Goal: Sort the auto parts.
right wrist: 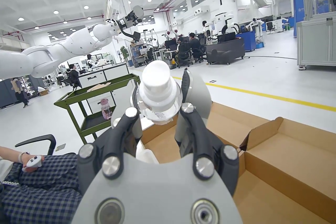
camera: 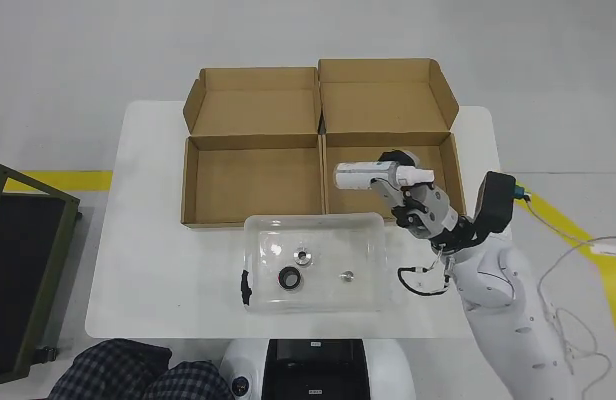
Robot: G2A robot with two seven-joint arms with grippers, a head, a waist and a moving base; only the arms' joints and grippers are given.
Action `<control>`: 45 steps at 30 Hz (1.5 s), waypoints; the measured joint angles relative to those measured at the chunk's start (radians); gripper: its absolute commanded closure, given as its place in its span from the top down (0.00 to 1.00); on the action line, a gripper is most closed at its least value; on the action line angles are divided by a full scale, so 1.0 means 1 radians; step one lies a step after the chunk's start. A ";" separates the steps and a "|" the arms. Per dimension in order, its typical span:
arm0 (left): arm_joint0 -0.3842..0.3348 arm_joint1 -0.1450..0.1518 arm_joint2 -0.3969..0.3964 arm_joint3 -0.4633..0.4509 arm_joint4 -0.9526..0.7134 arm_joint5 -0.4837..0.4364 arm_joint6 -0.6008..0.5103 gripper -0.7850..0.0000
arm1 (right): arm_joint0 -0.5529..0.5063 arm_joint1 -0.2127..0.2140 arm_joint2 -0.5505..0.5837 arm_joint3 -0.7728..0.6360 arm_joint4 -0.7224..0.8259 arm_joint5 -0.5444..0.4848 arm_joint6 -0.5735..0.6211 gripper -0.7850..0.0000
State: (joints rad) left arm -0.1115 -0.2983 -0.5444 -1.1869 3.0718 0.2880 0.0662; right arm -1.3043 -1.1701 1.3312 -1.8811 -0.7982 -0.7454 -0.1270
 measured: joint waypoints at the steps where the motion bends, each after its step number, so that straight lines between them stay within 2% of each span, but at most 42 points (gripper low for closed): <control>1: 0.000 0.000 0.000 0.000 0.000 0.000 0.000 1.00 | 0.001 0.000 -0.001 0.003 -0.011 0.001 0.004 0.00; 7: 0.000 0.000 0.000 0.000 0.000 0.000 0.000 1.00 | 0.002 -0.002 -0.013 0.021 -0.164 0.094 0.048 0.00; 10: 0.000 0.000 0.000 0.000 0.000 0.000 0.000 1.00 | 0.026 -0.005 -0.034 0.066 -0.178 0.135 0.084 0.00; 17: 0.000 0.000 0.000 0.000 0.000 0.000 0.000 1.00 | 0.105 -0.014 -0.093 0.155 -0.335 0.278 0.211 0.00; 26: 0.000 0.000 0.000 0.000 0.000 0.000 0.000 1.00 | 0.222 -0.032 -0.173 0.303 -0.376 0.342 0.316 0.00; 38: 0.000 0.000 0.000 0.000 0.000 0.000 0.000 1.00 | 0.311 -0.052 -0.247 0.396 -0.423 0.378 0.385 0.00; 39: 0.000 0.000 0.000 0.000 0.000 0.000 0.000 1.00 | 0.315 -0.053 -0.250 0.401 -0.424 0.379 0.388 0.11; 40: 0.000 0.000 0.000 0.000 0.000 0.000 0.000 1.00 | 0.318 -0.054 -0.252 0.406 -0.424 0.380 0.391 0.27; 44: 0.000 0.000 0.000 0.000 0.000 0.000 0.000 1.00 | 0.328 -0.058 -0.260 0.423 -0.425 0.379 0.401 0.49; 45: 0.000 0.000 0.000 0.000 0.000 0.000 0.000 1.00 | 0.330 -0.059 -0.261 0.426 -0.426 0.378 0.403 0.64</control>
State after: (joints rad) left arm -0.1115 -0.2983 -0.5444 -1.1869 3.0718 0.2880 0.0662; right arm -0.9745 -1.2287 1.0701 -1.4550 -1.2242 -0.3673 0.2757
